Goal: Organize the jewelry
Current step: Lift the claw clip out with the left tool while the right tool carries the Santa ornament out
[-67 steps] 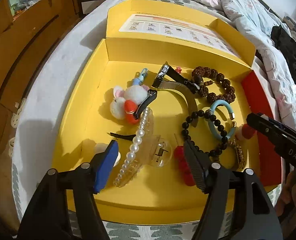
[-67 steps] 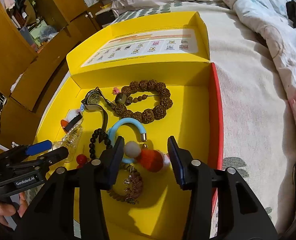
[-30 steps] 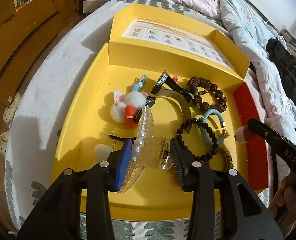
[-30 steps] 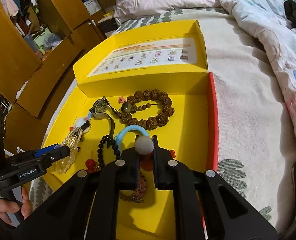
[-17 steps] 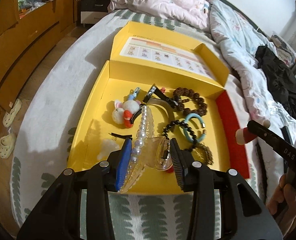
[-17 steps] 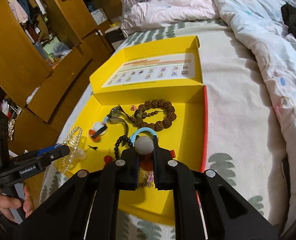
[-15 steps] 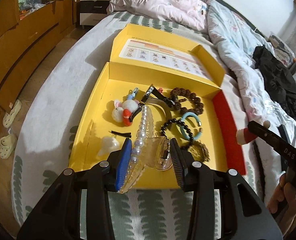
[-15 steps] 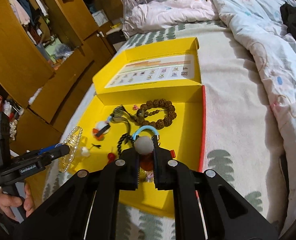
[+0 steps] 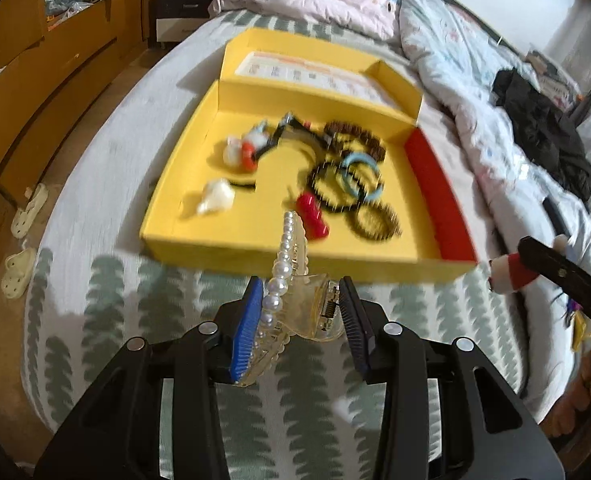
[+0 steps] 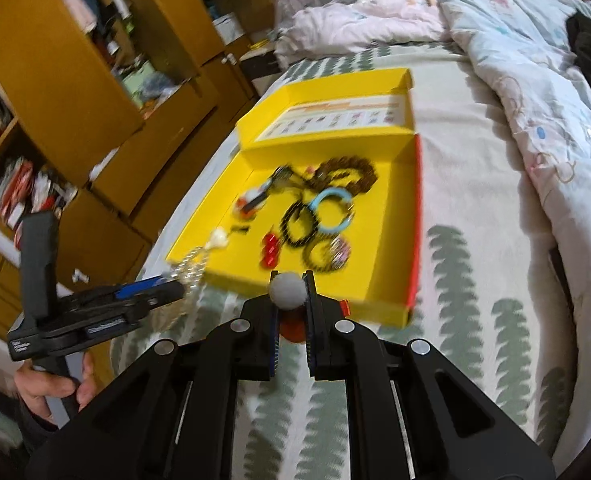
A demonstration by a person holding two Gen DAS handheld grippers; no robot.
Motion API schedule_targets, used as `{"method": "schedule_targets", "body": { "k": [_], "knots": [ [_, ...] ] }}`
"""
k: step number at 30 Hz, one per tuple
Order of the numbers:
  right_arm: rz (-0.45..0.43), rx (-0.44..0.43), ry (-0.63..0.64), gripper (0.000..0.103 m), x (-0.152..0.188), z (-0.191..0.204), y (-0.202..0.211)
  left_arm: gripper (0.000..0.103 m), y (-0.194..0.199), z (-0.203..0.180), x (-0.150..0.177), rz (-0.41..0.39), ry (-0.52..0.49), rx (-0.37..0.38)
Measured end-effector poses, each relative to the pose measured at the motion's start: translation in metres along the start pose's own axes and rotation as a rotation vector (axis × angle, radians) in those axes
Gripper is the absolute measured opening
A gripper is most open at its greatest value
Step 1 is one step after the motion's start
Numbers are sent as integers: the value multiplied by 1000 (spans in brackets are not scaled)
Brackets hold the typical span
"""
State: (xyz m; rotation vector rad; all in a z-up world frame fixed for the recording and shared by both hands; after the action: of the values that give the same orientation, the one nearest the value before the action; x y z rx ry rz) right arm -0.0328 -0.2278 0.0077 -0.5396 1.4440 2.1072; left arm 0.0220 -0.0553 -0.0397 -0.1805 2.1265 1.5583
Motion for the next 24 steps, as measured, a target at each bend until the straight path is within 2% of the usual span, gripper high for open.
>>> {"method": "schedule_targets", "body": {
  "k": [8,17,24],
  "knots": [
    [118,-2,59,11,47,25,-34,40,-14,7,29,41,15,-50],
    [223,31,62,11,70,21,-77,40,-41,10,46,76,32,-100],
    [254,62,55,13,78,8,-92,40,-52,13,53,98,29,-113]
  ]
}}
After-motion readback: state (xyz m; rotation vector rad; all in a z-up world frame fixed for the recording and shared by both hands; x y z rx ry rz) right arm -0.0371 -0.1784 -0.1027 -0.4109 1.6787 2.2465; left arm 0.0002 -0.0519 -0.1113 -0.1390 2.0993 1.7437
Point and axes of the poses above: each gripper's, at about its wrist camera, not at the fingertips, and y roughly against the way its jaws point, z to its left, x to its underside, the point moved 6 cm from there along -y, roughly the way its jaws point
